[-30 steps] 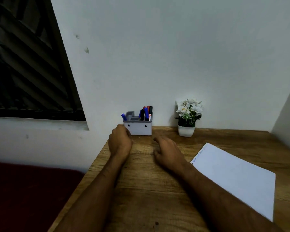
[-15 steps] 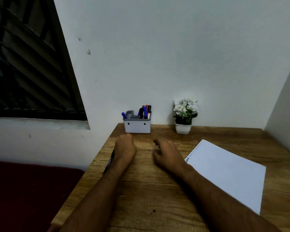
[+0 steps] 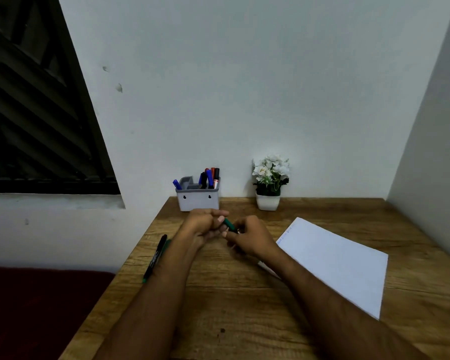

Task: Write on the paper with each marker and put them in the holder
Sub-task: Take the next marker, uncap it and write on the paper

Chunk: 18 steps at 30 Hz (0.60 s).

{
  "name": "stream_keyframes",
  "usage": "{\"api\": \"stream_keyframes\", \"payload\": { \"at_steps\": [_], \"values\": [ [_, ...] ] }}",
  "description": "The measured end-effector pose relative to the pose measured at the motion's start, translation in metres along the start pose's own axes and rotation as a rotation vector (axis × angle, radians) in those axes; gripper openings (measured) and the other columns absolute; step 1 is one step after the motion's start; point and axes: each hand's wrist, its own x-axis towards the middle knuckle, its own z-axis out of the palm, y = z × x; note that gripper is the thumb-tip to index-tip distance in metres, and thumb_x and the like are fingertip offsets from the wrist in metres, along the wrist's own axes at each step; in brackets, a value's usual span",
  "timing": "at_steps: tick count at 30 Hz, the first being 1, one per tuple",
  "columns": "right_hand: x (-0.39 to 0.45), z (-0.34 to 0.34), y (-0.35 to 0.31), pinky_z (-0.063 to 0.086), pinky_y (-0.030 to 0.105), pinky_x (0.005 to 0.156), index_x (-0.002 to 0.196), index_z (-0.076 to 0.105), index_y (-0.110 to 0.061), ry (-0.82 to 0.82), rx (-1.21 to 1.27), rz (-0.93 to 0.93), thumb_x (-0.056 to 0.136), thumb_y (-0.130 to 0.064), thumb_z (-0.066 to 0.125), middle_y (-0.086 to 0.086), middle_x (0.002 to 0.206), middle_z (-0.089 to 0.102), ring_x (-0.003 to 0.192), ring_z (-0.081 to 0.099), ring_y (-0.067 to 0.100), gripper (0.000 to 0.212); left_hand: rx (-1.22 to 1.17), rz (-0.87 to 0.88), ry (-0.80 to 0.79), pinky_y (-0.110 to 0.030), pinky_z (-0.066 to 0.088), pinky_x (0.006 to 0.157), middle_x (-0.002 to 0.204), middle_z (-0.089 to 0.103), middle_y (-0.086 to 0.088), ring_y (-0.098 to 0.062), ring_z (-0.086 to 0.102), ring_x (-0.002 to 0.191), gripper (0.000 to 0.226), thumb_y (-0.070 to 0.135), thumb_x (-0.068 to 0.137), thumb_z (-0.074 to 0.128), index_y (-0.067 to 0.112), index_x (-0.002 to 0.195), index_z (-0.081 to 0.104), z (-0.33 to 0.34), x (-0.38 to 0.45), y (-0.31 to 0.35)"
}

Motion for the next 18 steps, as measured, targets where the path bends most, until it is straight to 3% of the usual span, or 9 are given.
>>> {"api": "stream_keyframes", "payload": {
  "at_steps": [2,6,12,15,18],
  "values": [
    [0.000,-0.005,0.005,0.060,0.034,0.057,0.084,0.071,-0.010,0.021,-0.009,0.036,0.093,-0.024,0.075,0.006,0.066,0.074,0.055,0.070,0.018,0.017,-0.123,-0.037,-0.048,-0.033,0.057,0.075,0.102,0.059,-0.016,-0.021,0.059,0.083,0.025,-0.010,0.096,0.048,-0.002,0.112,0.065,0.011,-0.001,-0.002],
    [0.002,-0.018,0.012,0.048,0.022,0.043,0.068,0.072,-0.014,0.139,-0.030,0.072,0.089,-0.030,0.079,0.005,0.063,0.074,0.045,0.062,0.011,0.028,-0.319,-0.113,-0.075,-0.031,0.049,0.072,0.092,0.056,-0.016,-0.021,0.054,0.079,0.019,-0.008,0.099,0.042,0.000,0.095,0.059,0.033,0.000,-0.009],
    [0.003,-0.034,0.026,0.056,0.036,0.053,0.071,0.070,-0.006,0.225,-0.035,0.093,0.092,-0.028,0.073,0.012,0.067,0.073,0.055,0.068,0.020,0.031,-0.354,-0.209,-0.162,-0.041,0.050,0.074,0.097,0.070,-0.009,-0.021,0.065,0.085,0.013,0.006,0.101,0.049,0.008,0.106,0.060,0.055,0.007,-0.024],
    [-0.001,-0.037,0.029,0.050,0.032,0.056,0.067,0.071,-0.001,0.201,-0.019,0.095,0.097,-0.025,0.068,0.012,0.060,0.069,0.046,0.058,0.014,0.039,-0.392,-0.174,-0.145,-0.040,0.049,0.069,0.092,0.066,-0.007,-0.021,0.063,0.082,0.017,0.002,0.101,0.045,0.007,0.098,0.061,0.066,0.011,-0.029],
    [0.000,-0.044,0.025,0.049,0.033,0.061,0.078,0.074,0.005,0.173,0.039,0.162,0.100,-0.023,0.063,0.012,0.063,0.067,0.050,0.055,0.015,0.037,-0.512,-0.182,-0.142,-0.041,0.047,0.074,0.088,0.061,-0.007,-0.022,0.059,0.081,0.022,0.001,0.102,0.041,0.007,0.091,0.059,0.077,0.018,-0.034]
  ]
}}
